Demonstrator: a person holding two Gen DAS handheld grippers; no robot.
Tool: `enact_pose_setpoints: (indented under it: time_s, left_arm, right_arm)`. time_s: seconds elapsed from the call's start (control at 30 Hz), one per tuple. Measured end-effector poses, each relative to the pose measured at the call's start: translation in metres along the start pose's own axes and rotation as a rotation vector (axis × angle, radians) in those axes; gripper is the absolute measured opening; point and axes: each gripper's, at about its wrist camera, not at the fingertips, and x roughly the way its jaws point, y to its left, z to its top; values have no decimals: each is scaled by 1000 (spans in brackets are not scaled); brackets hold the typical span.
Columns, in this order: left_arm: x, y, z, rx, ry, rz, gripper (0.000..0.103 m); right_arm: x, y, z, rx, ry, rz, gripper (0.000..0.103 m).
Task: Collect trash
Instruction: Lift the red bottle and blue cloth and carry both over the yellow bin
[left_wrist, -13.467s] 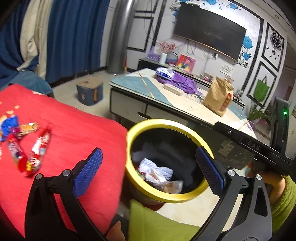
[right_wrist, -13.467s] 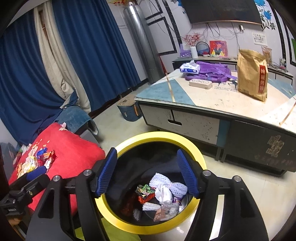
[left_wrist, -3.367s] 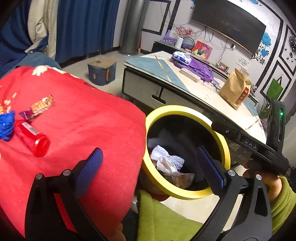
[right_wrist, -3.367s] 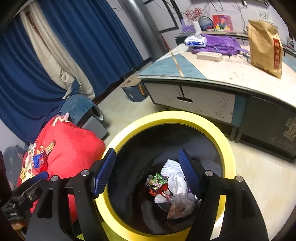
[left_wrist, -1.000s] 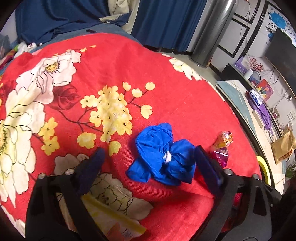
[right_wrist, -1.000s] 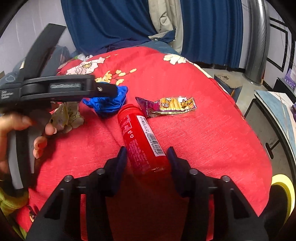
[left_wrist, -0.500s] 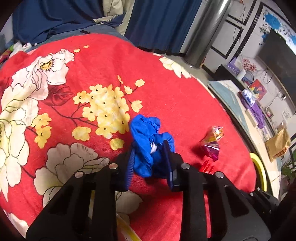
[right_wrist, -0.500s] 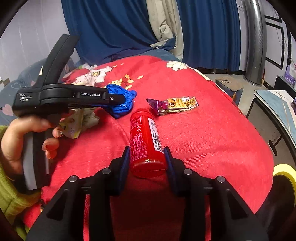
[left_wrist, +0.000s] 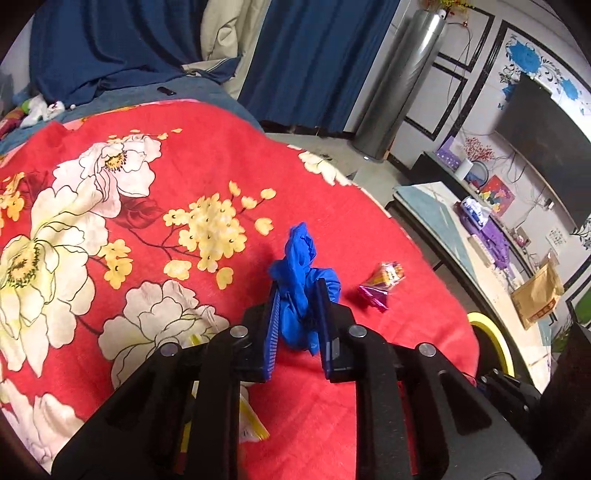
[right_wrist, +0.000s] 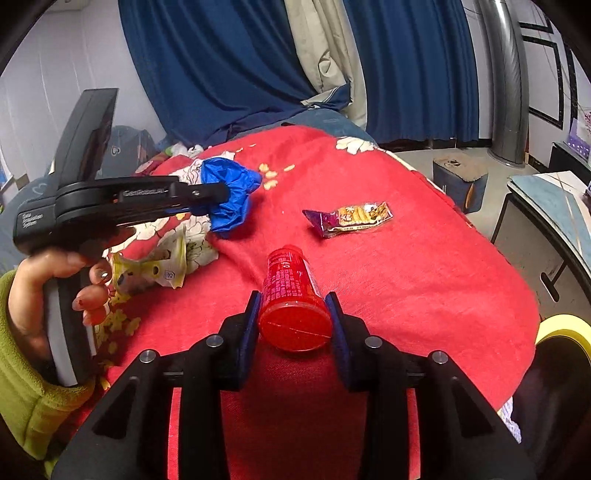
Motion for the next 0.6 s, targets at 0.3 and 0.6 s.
enact_pose_setpoints:
  time_s: [0.3, 0.6]
  left_arm:
    - [-26, -12, 0, 12, -43, -50, 10]
    - [-44, -31, -1, 46, -80, -86, 10]
  right_arm:
    - [-23, -2, 6, 11, -59, -1, 32]
    - [-43, -6, 11, 30, -109, -7, 31]
